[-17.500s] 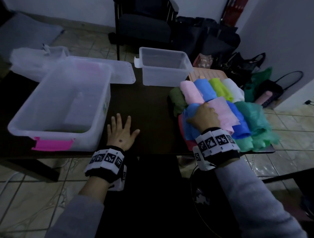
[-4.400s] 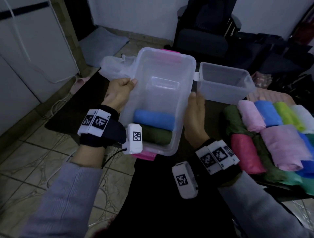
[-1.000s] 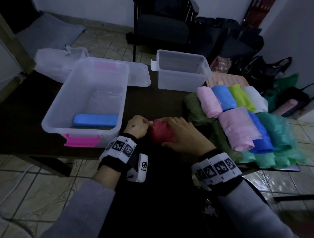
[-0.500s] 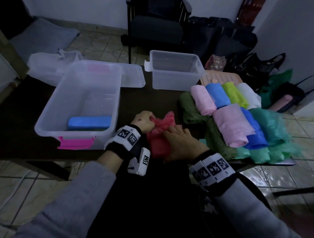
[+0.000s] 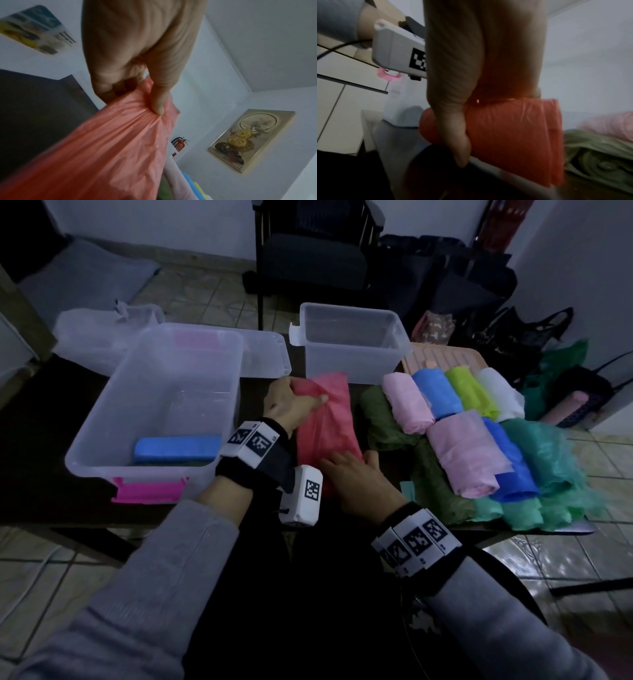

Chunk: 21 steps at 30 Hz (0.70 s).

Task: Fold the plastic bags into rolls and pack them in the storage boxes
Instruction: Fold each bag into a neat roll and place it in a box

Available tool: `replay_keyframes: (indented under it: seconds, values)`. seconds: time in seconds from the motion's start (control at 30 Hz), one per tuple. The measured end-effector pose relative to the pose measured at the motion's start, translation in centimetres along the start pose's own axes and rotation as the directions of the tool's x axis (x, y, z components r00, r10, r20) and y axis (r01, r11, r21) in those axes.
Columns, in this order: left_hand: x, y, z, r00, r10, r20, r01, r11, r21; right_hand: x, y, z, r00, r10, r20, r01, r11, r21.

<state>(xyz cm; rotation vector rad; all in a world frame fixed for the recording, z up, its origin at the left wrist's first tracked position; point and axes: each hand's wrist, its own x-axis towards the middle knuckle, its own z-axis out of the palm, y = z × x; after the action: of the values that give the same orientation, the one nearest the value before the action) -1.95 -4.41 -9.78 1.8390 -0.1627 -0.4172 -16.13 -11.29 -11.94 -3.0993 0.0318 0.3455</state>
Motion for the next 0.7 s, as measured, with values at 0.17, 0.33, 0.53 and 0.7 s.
replay_keyframes:
  seconds: [0.17, 0.33, 0.53, 0.7]
  values:
    - [0.5, 0.0, 0.1, 1.0, -0.019, 0.004, 0.019, 0.999, 0.03, 0.4, 0.3, 0.8, 0.997, -0.012, 0.073, 0.005, 0.995, 0.098]
    - [1.0, 0.7, 0.3, 1.0, -0.022, 0.017, 0.02, 0.992, 0.126, 0.3, 1.0, 1.1, 0.996, -0.024, 0.088, 0.005, 0.977, 0.215]
    - [1.2, 0.7, 1.0, 0.985, -0.042, -0.165, 0.108, 0.903, 0.415, 0.5, 1.1, 1.2, 0.994, -0.047, 0.098, 0.027, 0.981, 0.192]
    - [1.0, -1.6, 1.6, 0.982, 0.139, 0.13, -0.19, 0.763, 0.618, 0.8, 1.2, 1.4, 0.996, -0.067, 0.059, 0.059, 0.988, 0.141]
